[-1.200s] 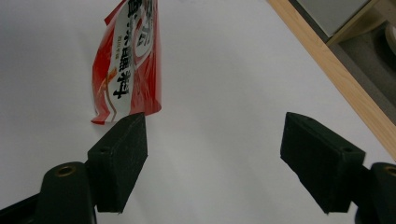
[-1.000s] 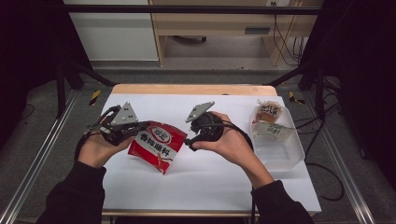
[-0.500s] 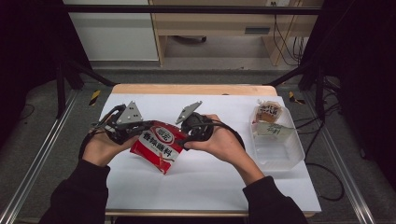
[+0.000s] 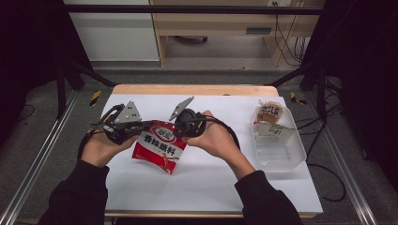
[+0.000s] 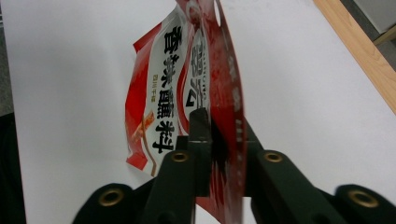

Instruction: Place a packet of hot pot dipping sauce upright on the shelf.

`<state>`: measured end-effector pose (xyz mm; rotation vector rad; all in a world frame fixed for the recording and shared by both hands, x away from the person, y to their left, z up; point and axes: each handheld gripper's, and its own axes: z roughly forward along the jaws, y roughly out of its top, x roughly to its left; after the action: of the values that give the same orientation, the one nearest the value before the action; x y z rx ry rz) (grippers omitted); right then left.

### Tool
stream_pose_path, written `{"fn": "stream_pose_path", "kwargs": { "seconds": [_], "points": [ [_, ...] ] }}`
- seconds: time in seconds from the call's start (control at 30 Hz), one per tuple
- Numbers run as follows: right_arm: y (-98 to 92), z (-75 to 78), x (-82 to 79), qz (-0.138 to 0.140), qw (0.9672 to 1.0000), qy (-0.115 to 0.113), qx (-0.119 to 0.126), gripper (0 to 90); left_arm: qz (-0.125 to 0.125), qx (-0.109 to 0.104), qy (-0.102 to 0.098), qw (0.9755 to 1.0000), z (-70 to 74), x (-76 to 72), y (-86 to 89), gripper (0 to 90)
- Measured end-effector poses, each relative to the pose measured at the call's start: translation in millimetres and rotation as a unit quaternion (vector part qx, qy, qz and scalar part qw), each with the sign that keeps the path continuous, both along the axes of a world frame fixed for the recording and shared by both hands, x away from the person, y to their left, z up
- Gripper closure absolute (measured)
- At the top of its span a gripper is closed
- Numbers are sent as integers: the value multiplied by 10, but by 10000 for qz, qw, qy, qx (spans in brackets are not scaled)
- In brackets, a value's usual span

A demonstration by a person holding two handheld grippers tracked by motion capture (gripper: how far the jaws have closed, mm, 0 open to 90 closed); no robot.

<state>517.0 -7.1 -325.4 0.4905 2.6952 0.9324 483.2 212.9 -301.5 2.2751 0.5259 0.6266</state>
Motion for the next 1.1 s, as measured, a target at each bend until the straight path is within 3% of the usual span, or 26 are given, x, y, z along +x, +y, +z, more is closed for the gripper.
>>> {"fn": "stream_pose_path", "kwargs": {
  "seconds": [0.17, 0.37, 0.6, 0.73, 0.87, 1.1],
  "points": [
    [8, 40, 7, 80, 10000, 28, -51, 896, -8, -49, 14, 10000, 11, -4, 14, 900],
    [0, 198, -10, 140, 9996, 48, -237, 900, -80, -308, 73, 9995, 39, -12, 65, 900],
    [-90, 333, 22, 45, 9994, 27, -351, 900, -70, -546, 85, 9984, 16, -6, 56, 810],
    [-140, 383, 30, -10, 9989, 19, -470, 900, 33, -692, 20, 9976, 16, 18, 46, 674],
    [-243, 421, 63, -129, 9987, 29, -502, 900, 90, -822, -24, 9966, -26, 17, 55, 425],
    [-441, 452, 105, -325, 9984, 61, -469, 900, 214, -894, -104, 9957, -159, -13, 87, 244]
  ]
}}
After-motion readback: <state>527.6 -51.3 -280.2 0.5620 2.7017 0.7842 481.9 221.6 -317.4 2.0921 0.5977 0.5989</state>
